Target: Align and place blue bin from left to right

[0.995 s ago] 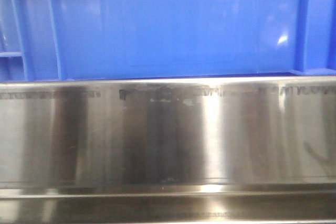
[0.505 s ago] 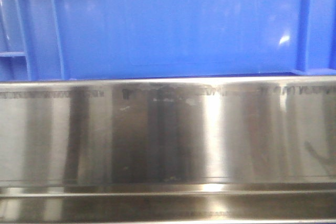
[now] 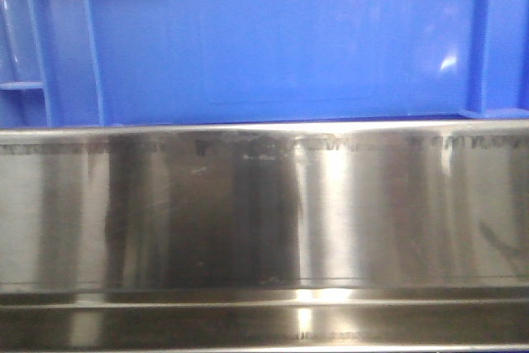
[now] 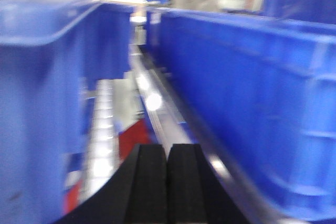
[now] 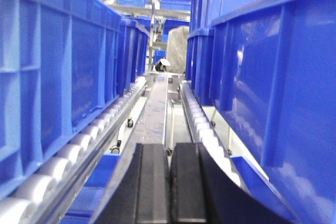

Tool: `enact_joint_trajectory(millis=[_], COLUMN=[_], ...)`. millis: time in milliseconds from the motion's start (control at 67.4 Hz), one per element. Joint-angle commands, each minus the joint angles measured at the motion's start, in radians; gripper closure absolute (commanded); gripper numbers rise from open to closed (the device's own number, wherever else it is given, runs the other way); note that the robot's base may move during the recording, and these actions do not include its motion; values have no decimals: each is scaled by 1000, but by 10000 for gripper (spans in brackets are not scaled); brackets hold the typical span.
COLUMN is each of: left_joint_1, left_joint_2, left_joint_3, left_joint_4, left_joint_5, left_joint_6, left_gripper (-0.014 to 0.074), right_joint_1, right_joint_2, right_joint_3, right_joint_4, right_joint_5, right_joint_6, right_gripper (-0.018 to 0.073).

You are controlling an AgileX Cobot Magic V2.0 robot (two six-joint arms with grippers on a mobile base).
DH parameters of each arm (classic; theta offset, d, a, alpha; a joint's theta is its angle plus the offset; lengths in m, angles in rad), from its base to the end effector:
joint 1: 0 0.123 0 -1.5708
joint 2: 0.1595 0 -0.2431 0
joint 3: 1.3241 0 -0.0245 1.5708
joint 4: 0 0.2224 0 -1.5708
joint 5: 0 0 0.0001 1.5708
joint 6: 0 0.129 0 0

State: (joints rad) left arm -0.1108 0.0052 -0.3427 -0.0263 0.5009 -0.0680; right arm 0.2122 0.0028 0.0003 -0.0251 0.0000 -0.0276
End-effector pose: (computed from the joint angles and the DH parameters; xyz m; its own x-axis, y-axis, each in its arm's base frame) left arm 0.0807 -0.0106 0.2669 -0.0864 -0.0819 -0.9929 0.1157 0.9890 -0.0916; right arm 0.1058 0.0228 0.2161 0.0931 -0.0338 -0.9951 -0.2060 0.9771 -0.0525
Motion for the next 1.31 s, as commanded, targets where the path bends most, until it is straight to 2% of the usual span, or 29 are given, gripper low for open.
enact_joint_trajectory(millis=[0, 134, 223, 341, 505, 594, 653, 1292], left_joint_1=[47, 106, 122, 117, 82, 58, 48, 49], left_joint_2=[-5, -5, -5, -5, -5, -5, -5, -5], left_joint_3=[25, 111, 183, 267, 343, 343, 343, 343], left_joint_4=[2, 2, -2, -9, 41, 41, 41, 26], left_joint_5=[-32, -202, -303, -400, -547, -541, -496, -490], left_joint_6=[20, 47, 47, 47, 47, 47, 47, 47], left_gripper=[707, 707, 707, 707, 707, 707, 707, 707], right_joint_1=[-4, -4, -4, -4, -4, -4, -4, -4], right_joint_2=[-3, -3, -3, -3, -3, -3, -3, -3], right_joint_3=[0, 0, 0, 0, 0, 0, 0, 0], right_joint_4=[7, 7, 7, 7, 7, 7, 7, 7], right_joint_5=[-16, -16, -16, -16, -16, -16, -16, -16], right_joint_6=[2, 2, 2, 2, 2, 2, 2, 2], right_gripper=[638, 638, 638, 638, 638, 638, 638, 638])
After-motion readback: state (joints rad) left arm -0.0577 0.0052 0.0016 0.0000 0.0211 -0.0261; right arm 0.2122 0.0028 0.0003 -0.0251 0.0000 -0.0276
